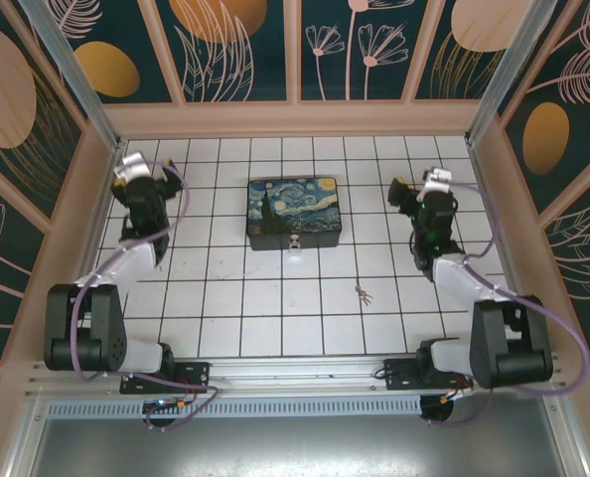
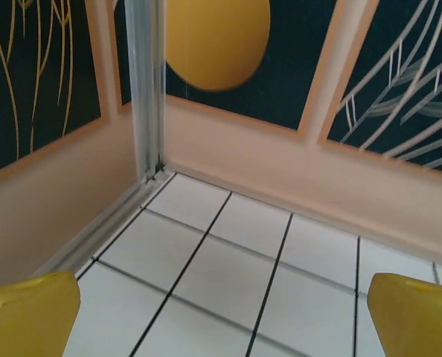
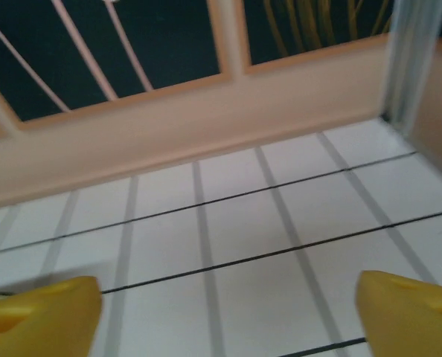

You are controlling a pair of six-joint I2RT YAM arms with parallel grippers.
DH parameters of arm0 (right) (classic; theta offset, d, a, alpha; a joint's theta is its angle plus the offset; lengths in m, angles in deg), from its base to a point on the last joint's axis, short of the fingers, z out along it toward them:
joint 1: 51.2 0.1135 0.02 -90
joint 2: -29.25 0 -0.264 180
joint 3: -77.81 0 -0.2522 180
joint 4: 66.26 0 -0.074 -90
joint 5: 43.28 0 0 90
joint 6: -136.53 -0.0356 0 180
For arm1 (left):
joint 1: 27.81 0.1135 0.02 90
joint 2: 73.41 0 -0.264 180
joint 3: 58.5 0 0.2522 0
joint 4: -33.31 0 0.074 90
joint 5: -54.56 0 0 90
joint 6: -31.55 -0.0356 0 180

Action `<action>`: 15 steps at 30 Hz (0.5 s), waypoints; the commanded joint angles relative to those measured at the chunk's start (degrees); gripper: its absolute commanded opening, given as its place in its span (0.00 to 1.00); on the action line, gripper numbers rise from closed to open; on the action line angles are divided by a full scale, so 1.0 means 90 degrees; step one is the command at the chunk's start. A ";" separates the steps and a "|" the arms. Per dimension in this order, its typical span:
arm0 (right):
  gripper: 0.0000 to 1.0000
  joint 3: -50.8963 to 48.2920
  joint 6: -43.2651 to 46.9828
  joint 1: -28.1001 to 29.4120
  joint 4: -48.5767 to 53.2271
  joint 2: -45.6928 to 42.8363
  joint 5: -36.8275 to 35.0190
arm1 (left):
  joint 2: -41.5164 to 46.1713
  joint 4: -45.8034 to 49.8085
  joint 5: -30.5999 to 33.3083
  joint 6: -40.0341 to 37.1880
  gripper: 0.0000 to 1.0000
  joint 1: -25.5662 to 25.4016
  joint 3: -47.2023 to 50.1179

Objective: Unlock the padlock with the key

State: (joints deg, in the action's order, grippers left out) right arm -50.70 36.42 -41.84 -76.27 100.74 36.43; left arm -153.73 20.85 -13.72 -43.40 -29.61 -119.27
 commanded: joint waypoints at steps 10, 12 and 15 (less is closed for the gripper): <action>0.51 -0.0926 -0.3995 0.2208 0.5996 -0.2354 0.0791 | 0.1563 0.6462 -0.0908 0.2704 0.99 -0.1109 -0.0038; 0.49 -0.1023 -0.4238 0.2607 0.6168 -0.2286 0.0724 | 0.1954 0.6745 -0.1105 0.2926 0.98 -0.1480 0.0383; 0.48 -0.1039 -0.4465 0.3189 0.6260 -0.2112 0.0591 | 0.2434 0.6985 -0.1379 0.3229 0.96 -0.1894 0.0887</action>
State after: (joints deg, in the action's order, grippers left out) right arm -59.72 2.17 -16.42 -24.56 80.91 42.34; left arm -134.62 75.12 -22.01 -19.16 -44.30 -114.37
